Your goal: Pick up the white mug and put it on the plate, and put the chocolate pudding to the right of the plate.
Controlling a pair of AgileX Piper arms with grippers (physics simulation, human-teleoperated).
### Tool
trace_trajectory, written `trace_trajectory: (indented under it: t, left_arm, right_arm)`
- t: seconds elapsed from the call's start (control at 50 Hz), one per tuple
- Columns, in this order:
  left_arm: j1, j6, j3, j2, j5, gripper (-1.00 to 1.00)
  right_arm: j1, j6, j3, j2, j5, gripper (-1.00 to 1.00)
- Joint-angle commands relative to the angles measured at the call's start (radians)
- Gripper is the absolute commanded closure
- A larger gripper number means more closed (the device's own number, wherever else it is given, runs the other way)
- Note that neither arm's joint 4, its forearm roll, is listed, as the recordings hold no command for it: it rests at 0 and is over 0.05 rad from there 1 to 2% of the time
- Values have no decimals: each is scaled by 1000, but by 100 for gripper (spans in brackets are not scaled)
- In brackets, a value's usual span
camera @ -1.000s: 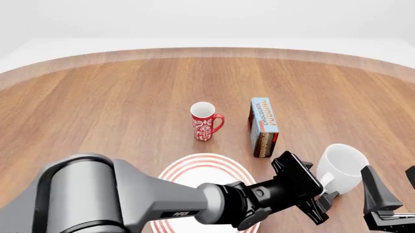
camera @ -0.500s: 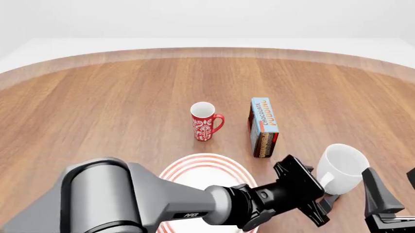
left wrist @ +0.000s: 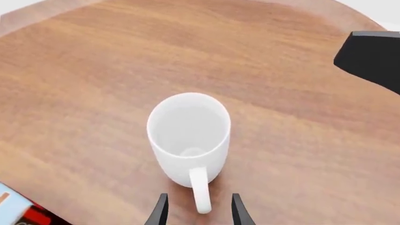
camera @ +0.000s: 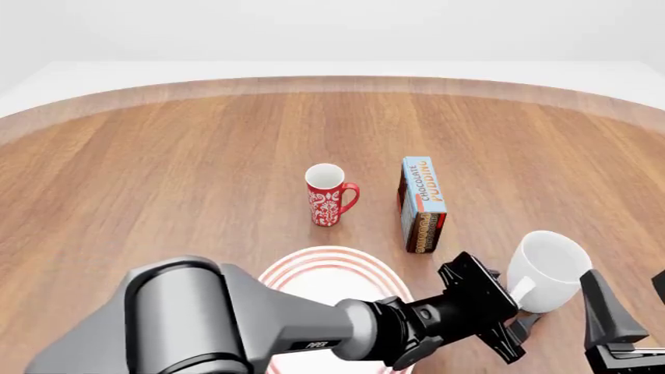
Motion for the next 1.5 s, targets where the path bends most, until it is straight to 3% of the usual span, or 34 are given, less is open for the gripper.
trace_trajectory:
  t: [0.02,0.94,0.96,1.5]
  left_arm:
    - [4,-4,-22,22,7,-100]
    - [-16,-11,-71,70,24,-100]
    - [-15,-12,-72,70,24,100]
    - [6,-1,-51,40,15,100]
  right_arm:
    - [1,0,-1,0,0,-100]
    - [1,0,-1,0,0,-100]
    - [1,0,-1,0,0,-100]
    - [0,0,-1,0,0,-100]
